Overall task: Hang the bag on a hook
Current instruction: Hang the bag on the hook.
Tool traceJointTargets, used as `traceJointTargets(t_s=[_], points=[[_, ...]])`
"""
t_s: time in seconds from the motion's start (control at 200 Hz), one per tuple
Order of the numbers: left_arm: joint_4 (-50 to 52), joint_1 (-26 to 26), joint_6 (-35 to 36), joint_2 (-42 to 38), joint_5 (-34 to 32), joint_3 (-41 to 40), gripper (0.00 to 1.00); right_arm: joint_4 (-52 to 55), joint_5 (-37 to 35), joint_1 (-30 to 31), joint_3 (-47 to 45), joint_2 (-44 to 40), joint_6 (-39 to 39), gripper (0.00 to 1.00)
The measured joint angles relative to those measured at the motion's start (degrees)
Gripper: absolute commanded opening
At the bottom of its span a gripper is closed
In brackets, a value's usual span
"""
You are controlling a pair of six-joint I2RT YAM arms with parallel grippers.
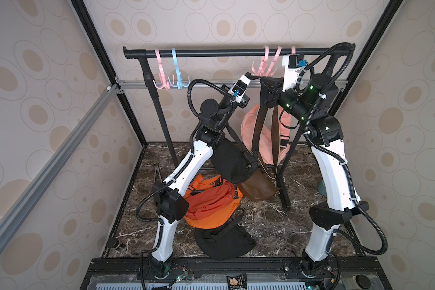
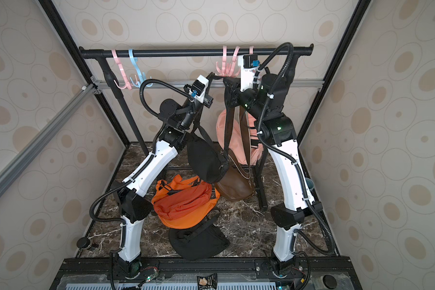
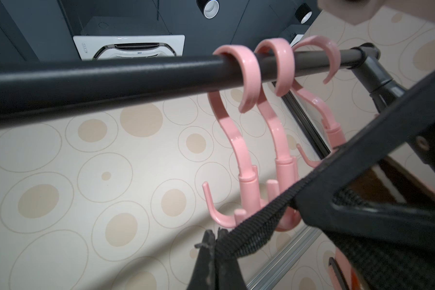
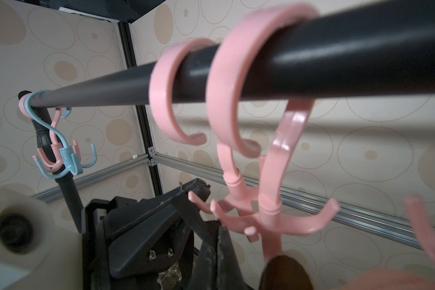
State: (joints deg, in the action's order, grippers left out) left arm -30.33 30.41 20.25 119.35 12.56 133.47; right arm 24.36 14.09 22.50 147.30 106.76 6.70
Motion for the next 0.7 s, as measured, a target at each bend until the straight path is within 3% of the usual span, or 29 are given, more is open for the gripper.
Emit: traceJointTargets(t_s=[0.075,0.2,0.27,0.695], points=[[-0.2,0.0,-2.43,-0.85,0.81,-1.01,0.0,-1.86,0.94,0.0,-2.86,-1.46,0.15,0.0],[-3.23,0.48,-2.97,-6.73,0.96,-11.17,0.0,-7.15,1.95,0.59,-15.41,-8.2,0.33,0.0],[-3.21,1.03,-2.43,-7.43,1.03,-11.23,0.0,-8.37,1.51,1.22,-18.86,-10.8,0.09,0.0],[-6.95,1.75,-1.36,-0.46,-0.07,-0.7,0.0,-5.97,-1.57,2.01,-9.9,-7.58,-3.23,0.0]])
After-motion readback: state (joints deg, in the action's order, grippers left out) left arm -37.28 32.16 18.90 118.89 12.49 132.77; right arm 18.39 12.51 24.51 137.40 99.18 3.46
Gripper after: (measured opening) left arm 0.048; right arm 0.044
